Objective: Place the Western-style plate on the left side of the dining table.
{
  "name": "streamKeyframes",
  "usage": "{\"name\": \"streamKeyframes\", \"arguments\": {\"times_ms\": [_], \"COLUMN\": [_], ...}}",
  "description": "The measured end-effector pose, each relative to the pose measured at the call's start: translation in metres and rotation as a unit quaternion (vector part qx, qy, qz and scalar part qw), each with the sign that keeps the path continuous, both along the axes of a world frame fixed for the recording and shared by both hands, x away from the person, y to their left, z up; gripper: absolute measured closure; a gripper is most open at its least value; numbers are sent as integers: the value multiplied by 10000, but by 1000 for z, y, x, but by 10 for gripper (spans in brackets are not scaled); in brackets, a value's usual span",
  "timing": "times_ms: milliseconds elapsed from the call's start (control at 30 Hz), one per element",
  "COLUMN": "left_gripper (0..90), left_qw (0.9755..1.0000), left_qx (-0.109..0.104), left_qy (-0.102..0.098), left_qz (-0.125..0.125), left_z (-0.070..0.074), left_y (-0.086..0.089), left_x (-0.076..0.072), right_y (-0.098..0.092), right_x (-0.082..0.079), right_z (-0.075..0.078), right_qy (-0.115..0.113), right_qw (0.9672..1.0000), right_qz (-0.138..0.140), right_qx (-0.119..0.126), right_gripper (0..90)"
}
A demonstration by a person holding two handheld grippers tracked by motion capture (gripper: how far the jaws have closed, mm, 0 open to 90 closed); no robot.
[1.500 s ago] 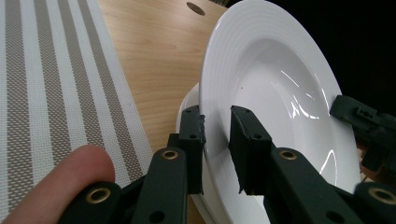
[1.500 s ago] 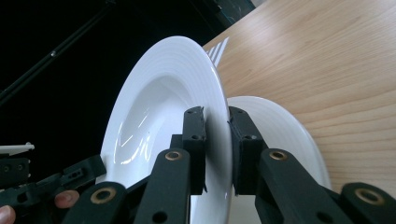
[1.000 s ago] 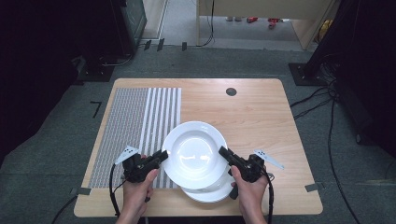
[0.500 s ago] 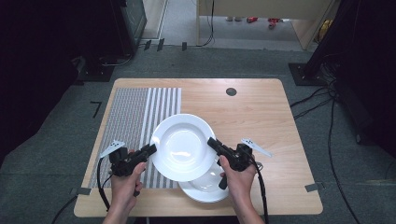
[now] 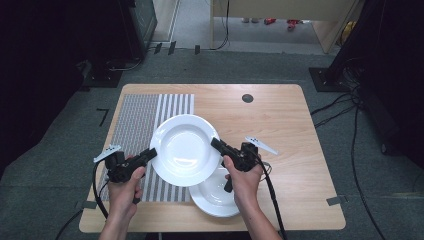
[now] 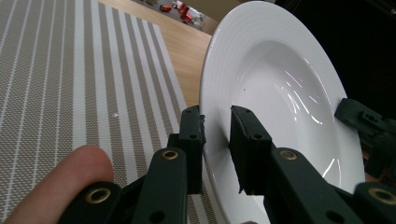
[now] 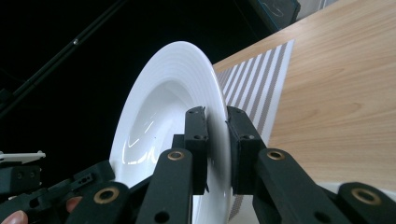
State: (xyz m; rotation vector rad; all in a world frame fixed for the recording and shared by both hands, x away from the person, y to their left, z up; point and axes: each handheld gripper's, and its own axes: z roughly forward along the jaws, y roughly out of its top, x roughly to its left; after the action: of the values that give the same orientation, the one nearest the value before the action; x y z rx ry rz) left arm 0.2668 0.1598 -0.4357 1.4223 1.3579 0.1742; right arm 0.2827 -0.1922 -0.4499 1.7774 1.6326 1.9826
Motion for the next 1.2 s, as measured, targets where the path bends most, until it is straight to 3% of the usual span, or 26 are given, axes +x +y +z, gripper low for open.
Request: {"name": "streamKeyframes", "arguments": {"times_ms": [667,1200], "left_gripper": [757,756], "left_qw": [9991,9980], "left_qx": [-67,-101], "left_qy": [94,155], "left_qz": [417,597], "left_z": [3,-1], "left_y": [35,48], "left_x": [21,36], "right_y": [41,57], "right_x": [40,61], "right_z": [9,9], "right_qy": [30,98], "right_qw": [9995,9990], "right_qz": [287,382], "right_qx": [-113,-202], "right_gripper": [814,814]}}
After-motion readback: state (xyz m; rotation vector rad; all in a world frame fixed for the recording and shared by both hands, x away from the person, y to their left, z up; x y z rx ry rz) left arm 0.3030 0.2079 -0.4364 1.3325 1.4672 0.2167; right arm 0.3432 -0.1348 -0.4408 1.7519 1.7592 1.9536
